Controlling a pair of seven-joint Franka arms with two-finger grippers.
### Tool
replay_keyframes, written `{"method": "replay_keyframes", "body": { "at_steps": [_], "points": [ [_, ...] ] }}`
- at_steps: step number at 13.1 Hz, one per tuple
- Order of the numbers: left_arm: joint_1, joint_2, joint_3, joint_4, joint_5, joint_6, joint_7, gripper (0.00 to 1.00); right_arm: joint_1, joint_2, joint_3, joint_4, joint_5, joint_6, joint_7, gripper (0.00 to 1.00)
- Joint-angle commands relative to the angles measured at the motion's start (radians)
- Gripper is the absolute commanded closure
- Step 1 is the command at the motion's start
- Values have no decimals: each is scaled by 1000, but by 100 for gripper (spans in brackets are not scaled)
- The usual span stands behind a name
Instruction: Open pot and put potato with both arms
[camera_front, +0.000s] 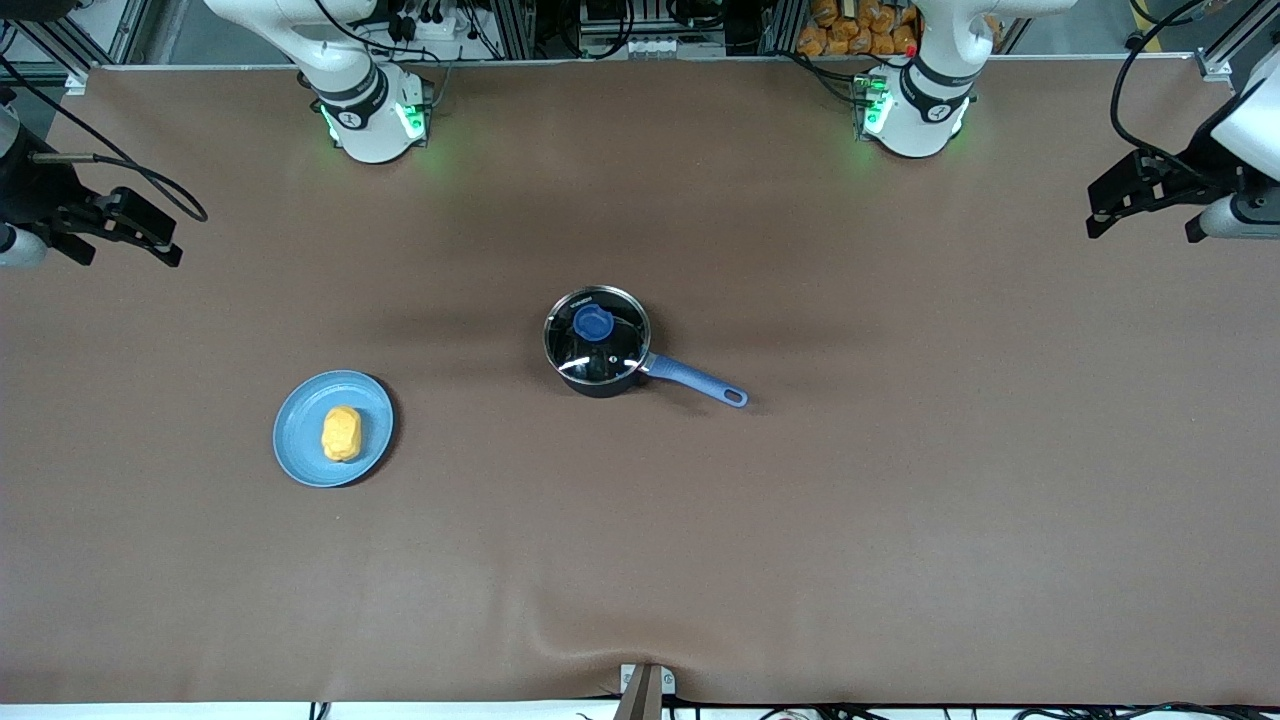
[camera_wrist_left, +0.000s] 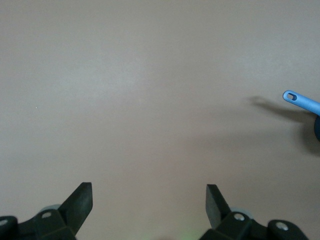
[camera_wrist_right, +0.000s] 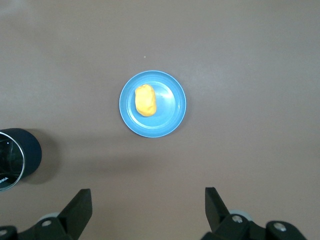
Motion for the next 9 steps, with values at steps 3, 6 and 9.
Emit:
{"method": "replay_keyframes", "body": {
  "at_steps": [3,6,9],
  "points": [
    [-89,100,-46,28,10,-2,-9,0,31,19,1,-75,-8,77,18,0],
    [-138,172,-56,27,-37,94,-22,0,40,65,1,-178,-8,234,18,0],
    [-239,275,-55,30,-34,180,-99,0,80,177,1,-189,0,309,20,0]
  ]
}}
